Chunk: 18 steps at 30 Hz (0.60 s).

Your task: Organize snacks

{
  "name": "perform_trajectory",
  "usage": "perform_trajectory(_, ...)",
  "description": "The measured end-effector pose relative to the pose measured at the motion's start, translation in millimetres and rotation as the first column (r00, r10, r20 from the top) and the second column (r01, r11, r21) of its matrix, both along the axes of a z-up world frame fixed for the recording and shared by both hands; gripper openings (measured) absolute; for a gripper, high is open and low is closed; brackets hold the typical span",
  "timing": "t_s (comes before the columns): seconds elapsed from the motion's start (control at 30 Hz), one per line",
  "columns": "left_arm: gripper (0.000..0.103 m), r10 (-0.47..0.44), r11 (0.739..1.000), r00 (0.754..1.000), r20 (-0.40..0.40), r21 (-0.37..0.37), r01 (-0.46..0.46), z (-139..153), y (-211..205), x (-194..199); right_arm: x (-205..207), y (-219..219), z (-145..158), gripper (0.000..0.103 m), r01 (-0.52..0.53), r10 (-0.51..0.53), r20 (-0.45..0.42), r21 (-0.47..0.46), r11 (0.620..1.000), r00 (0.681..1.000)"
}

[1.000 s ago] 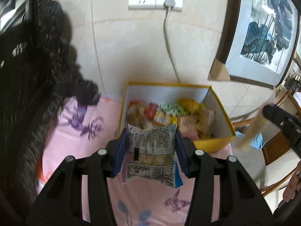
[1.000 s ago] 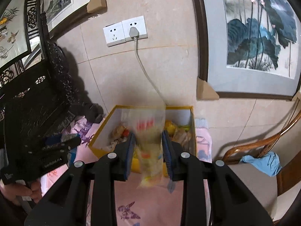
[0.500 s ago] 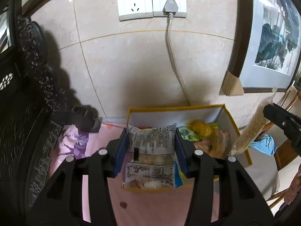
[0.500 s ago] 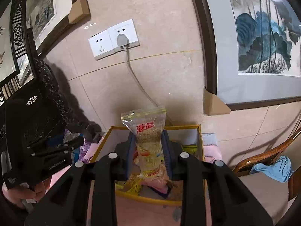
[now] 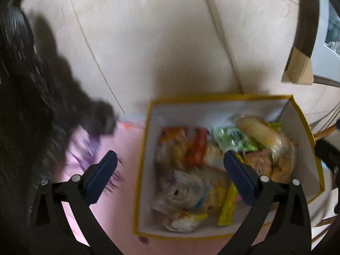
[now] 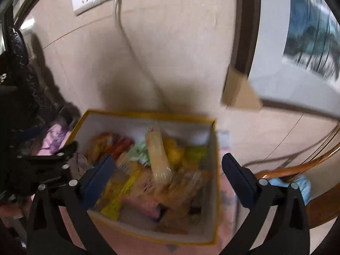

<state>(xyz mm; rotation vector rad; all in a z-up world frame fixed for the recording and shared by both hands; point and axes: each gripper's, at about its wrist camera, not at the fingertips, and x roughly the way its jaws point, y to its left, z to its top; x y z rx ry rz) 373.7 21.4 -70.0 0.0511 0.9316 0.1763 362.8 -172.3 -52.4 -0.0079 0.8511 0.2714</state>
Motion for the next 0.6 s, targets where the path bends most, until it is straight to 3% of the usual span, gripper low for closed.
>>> perform_trajectory(0.1,0.101,0.054,0.997,0.998,-0.039,-0.056,-0.056,-16,11,-12,-9,-4,-10,0.102,0.009,-0.010,-0.032,-0.018,1.000,0.999)
perform_trajectory(0.17,0.101,0.083,0.995,0.995,-0.057,-0.047,-0.086,-21,16,-19,-16,-4,-11,0.102,0.015,-0.016,-0.024,-0.037,0.999,1.000)
perform_trajectory(0.3,0.101,0.089,0.993,0.993,-0.072,-0.074,-0.095,-25,18,-52,-37,-9,-17,0.102,0.049,-0.051,-0.045,-0.037,0.998,0.998)
perform_trajectory(0.43,0.101,0.062,0.990,0.993,-0.097,-0.118,-0.074,-32,14,-98,-67,-9,-34,0.102,0.050,-0.054,-0.124,-0.038,0.998,0.991)
perform_trajectory(0.6,0.101,0.054,0.990,0.995,-0.084,-0.123,-0.064,-21,5,-149,-117,-9,-45,0.102,0.039,-0.037,-0.192,0.010,0.999,0.981)
